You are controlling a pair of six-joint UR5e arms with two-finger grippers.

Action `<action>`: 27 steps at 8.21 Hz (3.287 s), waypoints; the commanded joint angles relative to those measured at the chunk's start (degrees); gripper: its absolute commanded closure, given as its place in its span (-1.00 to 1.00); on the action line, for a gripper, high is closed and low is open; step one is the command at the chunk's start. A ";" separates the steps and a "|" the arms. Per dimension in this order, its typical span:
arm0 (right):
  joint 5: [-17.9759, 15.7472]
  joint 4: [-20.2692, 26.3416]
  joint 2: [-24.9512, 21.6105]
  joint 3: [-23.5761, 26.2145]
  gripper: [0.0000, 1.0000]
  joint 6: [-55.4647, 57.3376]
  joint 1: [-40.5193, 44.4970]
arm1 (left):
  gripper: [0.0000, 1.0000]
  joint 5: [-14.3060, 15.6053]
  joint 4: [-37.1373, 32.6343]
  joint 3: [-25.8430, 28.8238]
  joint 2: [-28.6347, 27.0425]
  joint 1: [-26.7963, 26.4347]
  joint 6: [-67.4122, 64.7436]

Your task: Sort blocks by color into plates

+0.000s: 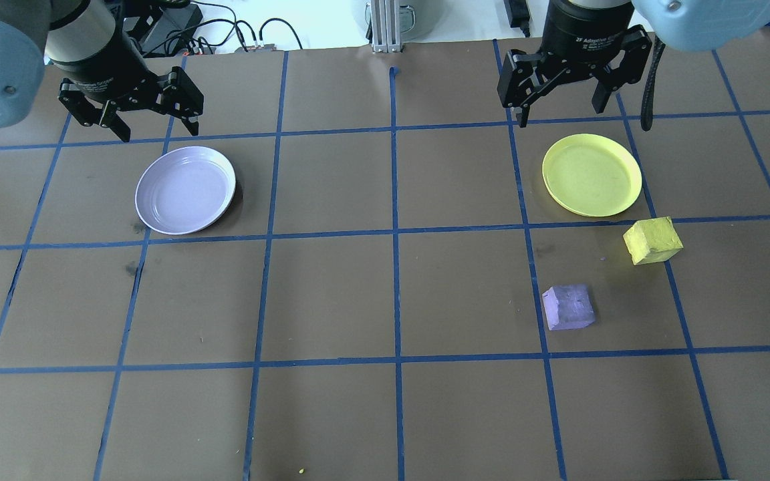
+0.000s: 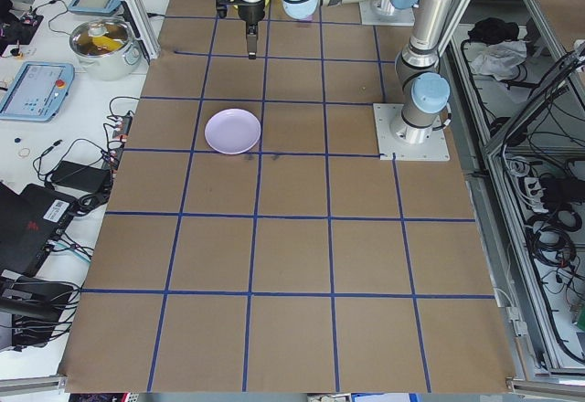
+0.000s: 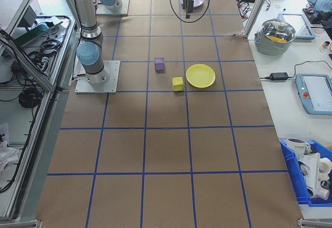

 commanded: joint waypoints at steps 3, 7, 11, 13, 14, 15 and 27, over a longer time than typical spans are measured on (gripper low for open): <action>-0.96 0.51 0.65 0.37 -1.00 -7.59 -3.05 | -1.00 -0.09 0.09 0.00 -0.12 0.03 0.00; -1.14 -15.06 1.53 16.57 -1.00 -19.49 -17.73 | -1.00 -0.09 0.09 -0.18 -0.12 0.03 0.00; -0.97 -26.02 4.15 28.58 -1.00 -20.04 -24.25 | -1.00 -0.09 0.09 -0.18 -0.30 0.03 0.00; -2.10 -28.03 7.76 28.76 -1.00 -27.29 -24.96 | -1.00 -0.09 0.09 -0.18 -0.30 0.03 0.00; -2.11 -28.13 8.21 29.20 -1.00 -27.51 -25.48 | -1.00 -0.09 0.09 -0.18 -0.30 0.03 0.09; -2.20 -29.27 8.82 29.55 -1.00 -27.68 -25.49 | -1.00 -0.09 0.09 -0.18 -0.38 0.03 0.00; 0.62 -15.48 25.05 -0.31 0.90 -14.33 -16.89 | -1.00 -0.09 0.35 -0.09 -0.47 0.03 0.09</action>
